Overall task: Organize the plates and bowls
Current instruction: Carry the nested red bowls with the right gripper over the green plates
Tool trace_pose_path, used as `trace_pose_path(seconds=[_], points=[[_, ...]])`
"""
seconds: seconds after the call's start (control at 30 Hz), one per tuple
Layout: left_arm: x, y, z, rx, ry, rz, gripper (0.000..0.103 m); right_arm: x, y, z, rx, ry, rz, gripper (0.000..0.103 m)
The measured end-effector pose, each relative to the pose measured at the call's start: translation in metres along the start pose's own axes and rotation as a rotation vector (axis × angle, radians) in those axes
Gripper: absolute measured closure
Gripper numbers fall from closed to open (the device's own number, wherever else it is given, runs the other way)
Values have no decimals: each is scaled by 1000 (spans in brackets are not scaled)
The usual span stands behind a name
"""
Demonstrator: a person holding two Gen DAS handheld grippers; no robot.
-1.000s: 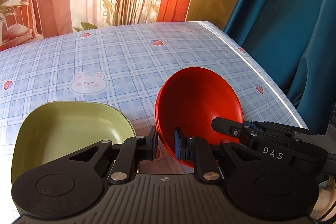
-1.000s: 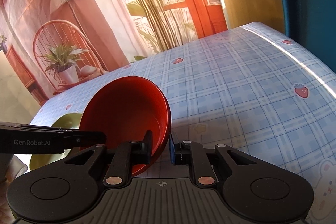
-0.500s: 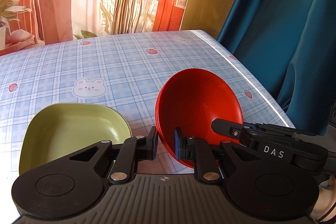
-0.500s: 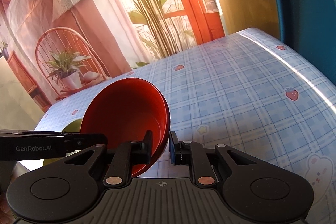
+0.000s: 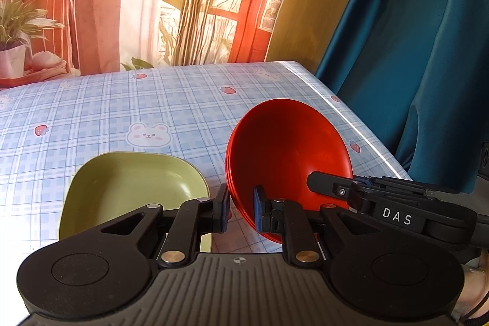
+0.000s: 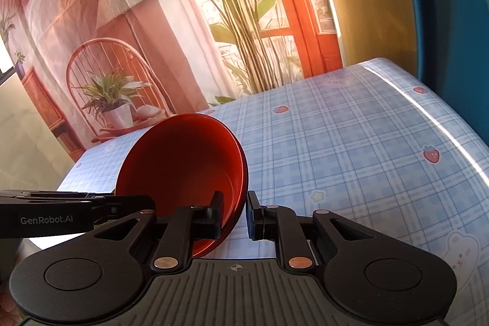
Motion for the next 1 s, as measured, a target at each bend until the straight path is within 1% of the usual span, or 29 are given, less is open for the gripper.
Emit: trace_pose_path(seconds=[0.43, 0.77, 1.0], points=[[14, 3, 26, -37, -14, 36, 86, 35, -6, 4, 7, -23, 51, 88], [27, 3, 43, -62, -39, 67, 86, 60, -8, -3, 29, -55, 89, 88], [41, 4, 49, -73, -61, 108, 86, 81, -10, -13, 51, -78, 119, 88]])
Point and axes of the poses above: each gripper's, at about its wrist camera, not at the fingertips, and z roughly against the way its jaws point, x to its left, y to its underside, the point moved 5 cm from there along -z, roughly the way its jaws point, and after that the axes turned 6 degrees about -x, right-handed, at the moved point
